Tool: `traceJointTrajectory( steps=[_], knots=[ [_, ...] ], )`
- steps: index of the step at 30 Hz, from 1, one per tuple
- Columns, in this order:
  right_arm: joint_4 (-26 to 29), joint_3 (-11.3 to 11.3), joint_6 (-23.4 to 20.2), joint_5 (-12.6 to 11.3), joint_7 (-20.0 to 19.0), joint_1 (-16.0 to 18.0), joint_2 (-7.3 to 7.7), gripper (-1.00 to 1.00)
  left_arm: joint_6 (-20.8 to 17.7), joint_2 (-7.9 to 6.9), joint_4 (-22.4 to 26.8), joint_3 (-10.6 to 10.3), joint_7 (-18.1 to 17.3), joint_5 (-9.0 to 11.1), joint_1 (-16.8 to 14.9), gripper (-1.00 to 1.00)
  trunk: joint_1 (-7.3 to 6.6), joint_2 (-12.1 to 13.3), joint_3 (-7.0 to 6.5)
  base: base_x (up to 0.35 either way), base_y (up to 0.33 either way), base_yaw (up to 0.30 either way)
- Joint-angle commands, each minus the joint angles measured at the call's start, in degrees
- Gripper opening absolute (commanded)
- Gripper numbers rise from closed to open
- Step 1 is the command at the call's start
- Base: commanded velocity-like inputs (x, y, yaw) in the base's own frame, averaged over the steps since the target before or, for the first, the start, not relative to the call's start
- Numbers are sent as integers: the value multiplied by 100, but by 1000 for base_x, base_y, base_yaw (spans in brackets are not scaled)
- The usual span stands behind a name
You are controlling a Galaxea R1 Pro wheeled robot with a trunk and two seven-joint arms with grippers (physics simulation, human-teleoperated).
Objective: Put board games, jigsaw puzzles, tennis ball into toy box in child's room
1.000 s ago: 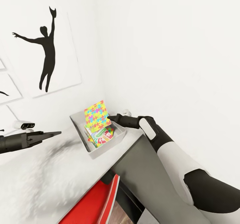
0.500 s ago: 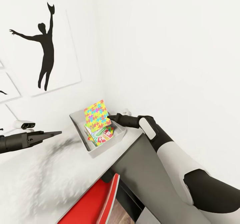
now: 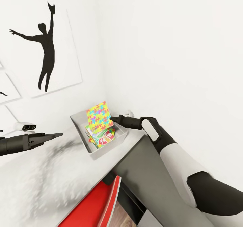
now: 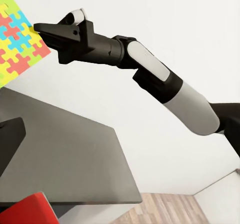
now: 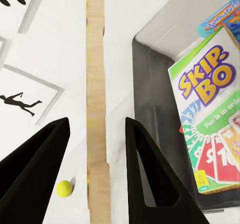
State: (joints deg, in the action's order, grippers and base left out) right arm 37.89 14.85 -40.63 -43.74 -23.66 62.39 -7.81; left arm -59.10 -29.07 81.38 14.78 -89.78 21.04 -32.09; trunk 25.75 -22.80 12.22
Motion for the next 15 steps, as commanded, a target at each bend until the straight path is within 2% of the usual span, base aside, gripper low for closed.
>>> traceJointTrajectory(
  steps=[1,15],
  knots=[
    [-1,-1,-24,-3,-9,14,0,-100,-63,-2,1,-1,-22,-3,-6,100,3,-12,19,0,0,0],
    [-72,-5,-223,-20,97,305,-59,-100,-66,-2,1,-10,-22,-12,-14,100,3,-12,143,0,0,0]
  ],
)
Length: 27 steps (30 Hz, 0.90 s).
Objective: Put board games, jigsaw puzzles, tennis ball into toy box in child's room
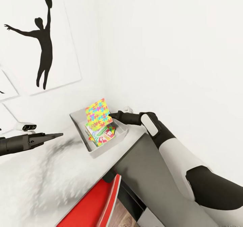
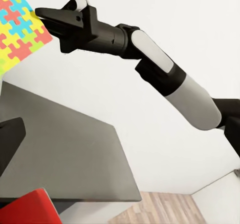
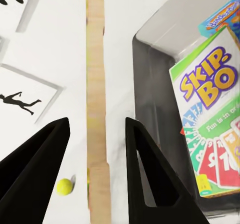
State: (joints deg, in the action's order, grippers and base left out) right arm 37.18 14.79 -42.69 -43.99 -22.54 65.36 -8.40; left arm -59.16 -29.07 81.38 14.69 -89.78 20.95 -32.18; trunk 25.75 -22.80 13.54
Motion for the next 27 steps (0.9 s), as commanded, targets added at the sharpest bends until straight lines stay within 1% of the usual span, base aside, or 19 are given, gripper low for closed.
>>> traceJointTrajectory(
  steps=[1,8,11,15,22,27],
  knots=[
    [-33,3,-18,0,18,39,-4,-100,-61,-2,1,-1,-22,-3,-5,100,3,-12,21,0,0,0],
    [-229,-2,-11,-25,208,240,-26,-100,-65,-2,1,-1,-22,7,-19,100,3,-12,87,0,0,0],
    [-399,-1,3,-27,217,358,-62,-100,-68,-2,1,-1,-22,11,-39,100,3,-12,115,0,0,0],
    [-744,3,55,-19,224,553,-149,-100,-69,2,1,-2,-22,14,-92,100,3,-12,153,0,0,0],
    [-908,6,83,-2,224,636,-160,-100,-70,6,1,-8,-22,14,-273,100,3,-12,218,0,0,0],
    [-920,6,85,16,227,643,-160,-100,-73,6,1,-10,-22,14,-302,100,3,-12,265,0,0,0]
  ],
)
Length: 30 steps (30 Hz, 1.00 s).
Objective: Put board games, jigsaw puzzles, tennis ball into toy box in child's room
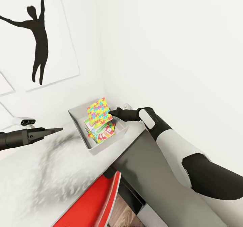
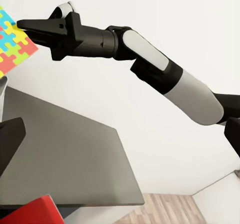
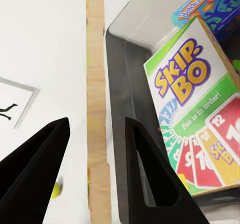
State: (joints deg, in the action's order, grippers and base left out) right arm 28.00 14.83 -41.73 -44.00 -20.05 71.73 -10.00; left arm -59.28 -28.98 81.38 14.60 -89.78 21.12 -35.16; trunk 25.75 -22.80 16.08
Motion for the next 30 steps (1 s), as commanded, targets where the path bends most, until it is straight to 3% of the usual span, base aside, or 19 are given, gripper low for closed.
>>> traceJointTrajectory(
  steps=[1,30],
  knots=[
    [-3,3,-9,22,-23,7,0,-100,-61,-3,1,-1,-22,-2,-9,100,3,-12,21,0,0,0],
    [-5,39,287,58,-32,-1,0,-100,-58,72,1,-17,-22,-11,-17,100,3,-12,293,0,0,0]
  ],
)
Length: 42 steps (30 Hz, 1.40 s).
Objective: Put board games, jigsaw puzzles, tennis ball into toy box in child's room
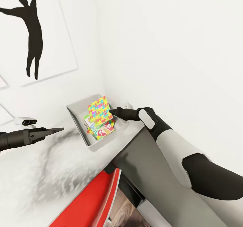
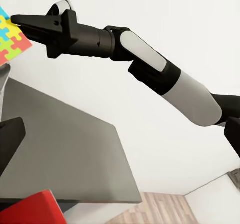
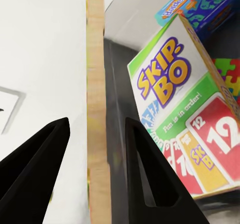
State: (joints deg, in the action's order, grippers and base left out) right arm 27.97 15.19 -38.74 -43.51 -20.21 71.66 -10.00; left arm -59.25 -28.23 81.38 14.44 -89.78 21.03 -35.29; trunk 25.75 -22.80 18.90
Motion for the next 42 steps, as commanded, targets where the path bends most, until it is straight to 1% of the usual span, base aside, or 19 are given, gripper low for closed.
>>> traceJointTrajectory(
  steps=[1,25,36,37,42],
  knots=[
    [-2,8,-15,9,-18,6,0,-100,-61,-1,1,-3,-22,-2,-4,100,3,-11,20,0,0,0],
    [70,43,-11,18,-37,6,0,-100,-62,-6,1,-12,-22,-10,-4,100,3,-11,245,0,0,0],
    [77,46,-20,18,-36,6,0,-100,-61,-7,1,-12,-22,-11,-4,100,3,-11,266,0,0,0],
    [77,46,-18,18,-36,6,0,100,-61,-7,1,-12,-22,-11,-4,100,3,-11,266,0,0,0],
    [77,46,-12,18,-40,6,0,100,-61,-7,1,-12,-22,-11,-4,100,3,-11,267,0,0,0]
  ],
)
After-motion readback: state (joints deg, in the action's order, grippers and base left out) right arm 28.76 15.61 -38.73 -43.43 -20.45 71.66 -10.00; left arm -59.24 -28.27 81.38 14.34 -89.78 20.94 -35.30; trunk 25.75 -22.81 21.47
